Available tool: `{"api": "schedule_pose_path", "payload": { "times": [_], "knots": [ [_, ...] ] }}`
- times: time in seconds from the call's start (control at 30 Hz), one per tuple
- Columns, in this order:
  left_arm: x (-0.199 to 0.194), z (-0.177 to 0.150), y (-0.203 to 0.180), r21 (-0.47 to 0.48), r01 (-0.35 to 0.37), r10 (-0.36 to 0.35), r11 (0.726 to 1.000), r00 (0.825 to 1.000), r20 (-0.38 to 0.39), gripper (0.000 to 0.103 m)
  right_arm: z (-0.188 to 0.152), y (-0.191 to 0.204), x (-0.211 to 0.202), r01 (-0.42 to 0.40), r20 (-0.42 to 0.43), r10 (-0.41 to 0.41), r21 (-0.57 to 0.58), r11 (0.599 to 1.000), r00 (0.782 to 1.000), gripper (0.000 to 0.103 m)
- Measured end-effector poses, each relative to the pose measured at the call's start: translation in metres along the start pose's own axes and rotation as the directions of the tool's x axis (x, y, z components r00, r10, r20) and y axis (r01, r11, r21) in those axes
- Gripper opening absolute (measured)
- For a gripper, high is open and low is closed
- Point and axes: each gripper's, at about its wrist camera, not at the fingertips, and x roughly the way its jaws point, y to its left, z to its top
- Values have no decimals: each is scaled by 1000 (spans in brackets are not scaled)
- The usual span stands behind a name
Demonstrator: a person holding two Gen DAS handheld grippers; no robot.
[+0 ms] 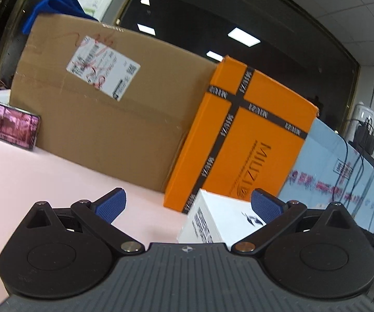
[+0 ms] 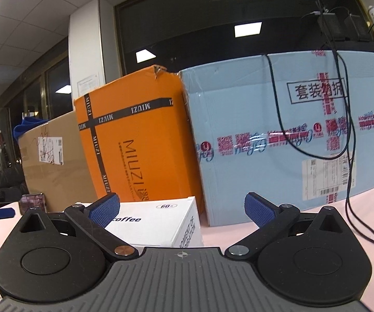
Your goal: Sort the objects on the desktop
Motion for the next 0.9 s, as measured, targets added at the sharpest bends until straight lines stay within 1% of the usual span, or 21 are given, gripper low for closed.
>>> {"api": "schedule_pose_path", "payload": {
  "times": [0.03, 0.17, 0.23, 0.3, 0.33, 0.43, 0.53, 0.6, 0.67, 0.77, 0.83, 0.9],
  "knots": [
    [0, 1, 1, 2, -16, 16, 1000, 1000, 16, 103, 0, 0, 0, 0, 8, 0, 1, 1000, 1000, 103],
    [5, 4, 4, 14, -111, 110, 994, 993, 36, 103, -1, -1, -1, 8, 35, -9, 8, 1000, 999, 103],
    [7, 2, 5, 42, -146, 143, 988, 987, 68, 103, -2, -1, -1, 18, 53, -18, 8, 1000, 998, 103],
    [9, -1, 5, 69, -165, 158, 984, 983, 93, 103, -3, 0, -1, 22, 77, -22, -5, 1000, 997, 103],
    [11, -2, 5, 81, -169, 161, 982, 982, 100, 103, -4, 1, -2, 30, 94, -28, -15, 999, 995, 103],
    [15, -5, 6, 102, -150, 139, 983, 984, 111, 103, -6, 1, -4, 58, 133, -54, -29, 998, 990, 103],
    [18, -10, 2, 145, -139, 120, 980, 984, 134, 103, -7, -1, -5, 87, 162, -81, -31, 996, 983, 103],
    [20, -14, -3, 190, -137, 108, 972, 982, 158, 103, -8, -2, -6, 114, 180, -106, -38, 993, 978, 103],
    [19, -20, -7, 219, -143, 100, 965, 975, 197, 103, -10, -2, -7, 148, 197, -136, -47, 988, 971, 103],
    [19, -27, -12, 273, -179, 111, 945, 963, 246, 103, -13, -2, -7, 209, 220, -190, -63, 976, 957, 103],
    [18, -31, -15, 301, -199, 120, 933, 958, 261, 103, -16, -3, -6, 230, 226, -211, -63, 971, 951, 103],
    [20, -34, -17, 315, -192, 114, 929, 961, 251, 103, -19, -3, -4, 248, 223, -228, -67, 966, 948, 103]
  ]
}}
